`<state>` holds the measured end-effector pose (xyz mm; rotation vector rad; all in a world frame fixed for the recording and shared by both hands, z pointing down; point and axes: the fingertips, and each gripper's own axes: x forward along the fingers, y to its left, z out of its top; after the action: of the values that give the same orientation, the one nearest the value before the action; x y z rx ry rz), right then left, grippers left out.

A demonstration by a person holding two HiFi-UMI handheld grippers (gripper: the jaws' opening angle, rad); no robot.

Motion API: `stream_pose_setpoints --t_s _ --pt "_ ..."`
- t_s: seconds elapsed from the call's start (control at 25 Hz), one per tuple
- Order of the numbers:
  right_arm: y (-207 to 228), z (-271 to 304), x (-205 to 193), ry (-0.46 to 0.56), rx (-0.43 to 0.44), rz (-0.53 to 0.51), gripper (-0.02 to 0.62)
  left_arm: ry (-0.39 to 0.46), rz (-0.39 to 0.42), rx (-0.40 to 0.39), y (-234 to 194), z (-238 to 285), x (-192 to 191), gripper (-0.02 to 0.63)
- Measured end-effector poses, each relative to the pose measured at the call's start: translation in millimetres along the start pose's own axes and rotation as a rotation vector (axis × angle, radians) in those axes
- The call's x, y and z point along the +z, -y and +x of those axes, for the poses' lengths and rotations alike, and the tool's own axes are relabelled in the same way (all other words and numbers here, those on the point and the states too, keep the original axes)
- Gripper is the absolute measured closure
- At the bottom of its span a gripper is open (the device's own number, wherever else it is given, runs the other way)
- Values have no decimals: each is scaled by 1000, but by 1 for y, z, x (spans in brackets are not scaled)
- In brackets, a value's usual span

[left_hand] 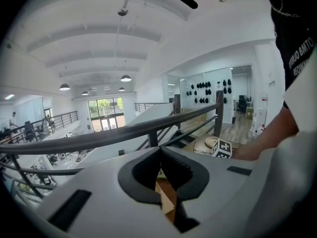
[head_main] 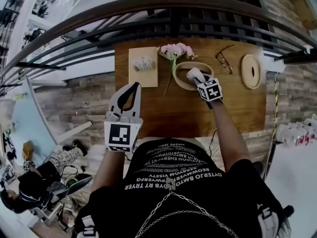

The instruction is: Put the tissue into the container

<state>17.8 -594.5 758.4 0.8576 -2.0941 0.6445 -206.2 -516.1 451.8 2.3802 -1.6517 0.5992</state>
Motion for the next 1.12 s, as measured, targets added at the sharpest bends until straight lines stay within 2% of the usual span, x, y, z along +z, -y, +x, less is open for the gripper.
stream_pose_setpoints --t_s 0.16,0.36,0.44,0.6,0.68,0.72,0.76,0.84,0.88,1.0,1.12 --pt "1 9 -6 -70 -5 -50 480 0 -3 3 1 0 -1 581" --pt "0 23 -21 -243 -31 -195 483 5 1 -2 5 -2 2 581" --pt "1 27 -23 -291 -26 -198 483 13 6 -5 8 -6 6 581" --pt "-5 33 -25 -362 43 -178 483 12 7 -5 12 -9 7 581" --pt "-3 35 -26 -379 42 -189 472 13 11 -11 15 -11 8 581" --pt "-2 35 -24 -364 43 -184 469 16 15 -13 17 -12 9 581" --pt "-3 34 -21 -329 53 -161 438 21 19 -13 18 -14 11 581" --pt "-5 27 -12 -228 70 -109 313 30 23 -7 20 -18 14 581" --pt "-4 20 -8 -181 64 -99 281 32 24 -3 21 -20 15 581" --pt "0 -2 -2 -82 27 -105 278 27 28 4 24 -24 13 581" --pt "-4 -23 4 3 28 -76 278 22 34 -4 34 -30 9 581"
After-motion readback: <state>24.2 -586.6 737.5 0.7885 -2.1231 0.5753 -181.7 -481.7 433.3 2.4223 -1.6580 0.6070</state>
